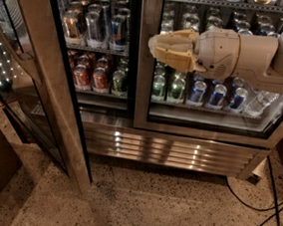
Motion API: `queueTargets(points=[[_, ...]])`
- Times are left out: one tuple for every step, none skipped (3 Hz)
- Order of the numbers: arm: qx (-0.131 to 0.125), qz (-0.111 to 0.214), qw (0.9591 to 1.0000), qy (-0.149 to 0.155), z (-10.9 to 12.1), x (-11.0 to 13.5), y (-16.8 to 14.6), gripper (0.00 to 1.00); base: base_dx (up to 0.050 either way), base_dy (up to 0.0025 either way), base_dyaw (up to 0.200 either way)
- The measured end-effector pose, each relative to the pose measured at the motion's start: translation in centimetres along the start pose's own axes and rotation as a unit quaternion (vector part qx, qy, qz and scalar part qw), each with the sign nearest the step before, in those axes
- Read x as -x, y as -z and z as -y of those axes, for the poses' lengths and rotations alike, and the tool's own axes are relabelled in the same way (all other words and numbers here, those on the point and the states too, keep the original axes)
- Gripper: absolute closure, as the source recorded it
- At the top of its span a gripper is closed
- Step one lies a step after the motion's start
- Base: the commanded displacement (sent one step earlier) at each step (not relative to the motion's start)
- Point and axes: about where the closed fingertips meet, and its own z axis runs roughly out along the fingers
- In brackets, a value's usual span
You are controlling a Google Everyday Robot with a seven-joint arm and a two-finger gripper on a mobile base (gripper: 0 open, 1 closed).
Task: Open left fridge door
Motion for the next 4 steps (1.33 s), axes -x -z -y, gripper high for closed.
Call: queueTargets(points=[[0.0,0.0,1.0,0.0,0.0,0.0,0.0,1.0,0.0,0.0,0.0],[0.0,0.0,1.0,0.0,0.0,0.0,-0.01,0.81,0.0,0.0,0.0],[0.0,0.0,1.0,0.0,0.0,0.0,-0.01,0.58,0.0,0.0,0.0],[0.0,0.0,1.0,0.0,0.0,0.0,-0.01,0.36,0.0,0.0,0.0]])
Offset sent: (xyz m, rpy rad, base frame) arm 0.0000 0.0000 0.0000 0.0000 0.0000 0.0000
